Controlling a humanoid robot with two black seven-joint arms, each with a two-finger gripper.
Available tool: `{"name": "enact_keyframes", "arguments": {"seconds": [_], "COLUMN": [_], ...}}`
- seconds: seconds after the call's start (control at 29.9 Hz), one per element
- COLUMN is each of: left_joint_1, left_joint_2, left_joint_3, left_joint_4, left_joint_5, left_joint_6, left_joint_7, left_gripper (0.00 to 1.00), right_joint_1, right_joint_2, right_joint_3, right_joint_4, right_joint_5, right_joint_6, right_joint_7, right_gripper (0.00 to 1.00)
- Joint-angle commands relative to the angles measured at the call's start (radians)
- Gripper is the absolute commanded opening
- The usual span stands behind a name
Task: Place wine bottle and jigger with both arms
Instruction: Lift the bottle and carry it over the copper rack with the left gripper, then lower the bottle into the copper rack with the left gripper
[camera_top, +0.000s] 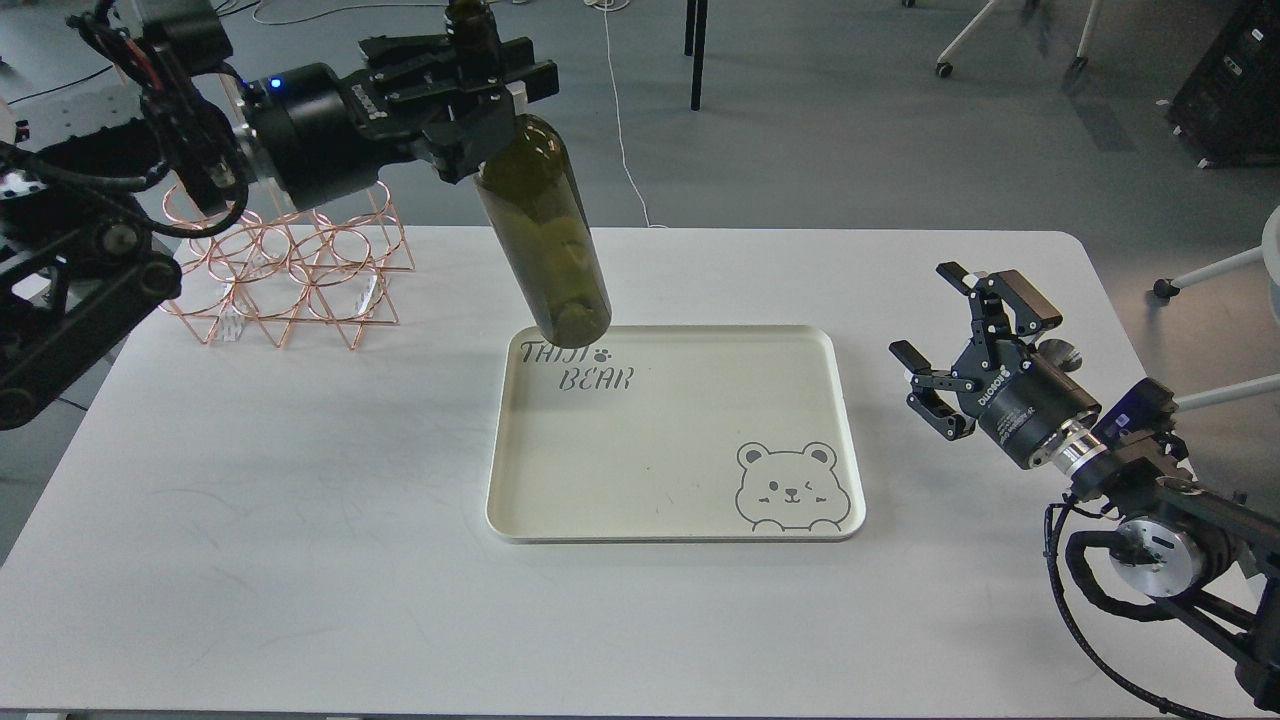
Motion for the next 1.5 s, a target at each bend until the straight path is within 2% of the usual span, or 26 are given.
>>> {"name": "enact_keyframes", "arguments": {"seconds": [0.0,0.23,0.43,0.57,0.94,1.47], "left_joint_1": [-0.050,-0.136,-0.142,-0.145,-0.143,-0.137], "left_joint_2": [0.065,0.104,0.093,0.088,0.044,0.041], "left_joint_3": [0.001,0.002,0.018,0.093,0.105,0.125], "left_joint_4": [0.101,0.333,0.420,0.463,0.514,0.526], "left_joint_5": [-0.011,0.001,0.006,0.004,0.001,0.004], "left_joint_6": [-0.024,-0.022,-0.011,0.053,0.075,0.085], "left_joint_7": [0.000,0.000,0.000,0.000,0.000,0.000], "left_gripper": [0.08,0.08,0.08,0.08,0.08,0.08], "right_joint_1": [0.000,0.002,0.000,0.000,0.000,-0.006], "right_joint_2": [0.002,0.004,0.002,0.002,0.001,0.001], "right_joint_3": [0.000,0.002,0.002,0.002,0.002,0.005], "right_joint_4": [0.000,-0.003,-0.003,-0.003,-0.003,-0.003], "right_joint_5": [-0.001,-0.001,-0.015,-0.015,-0.015,-0.015], "right_joint_6": [-0.006,-0.008,-0.008,-0.008,-0.012,-0.012], "right_joint_7": [0.000,0.000,0.000,0.000,0.000,0.000], "right_gripper": [0.98,0.98,0.98,0.98,0.98,0.98]}}
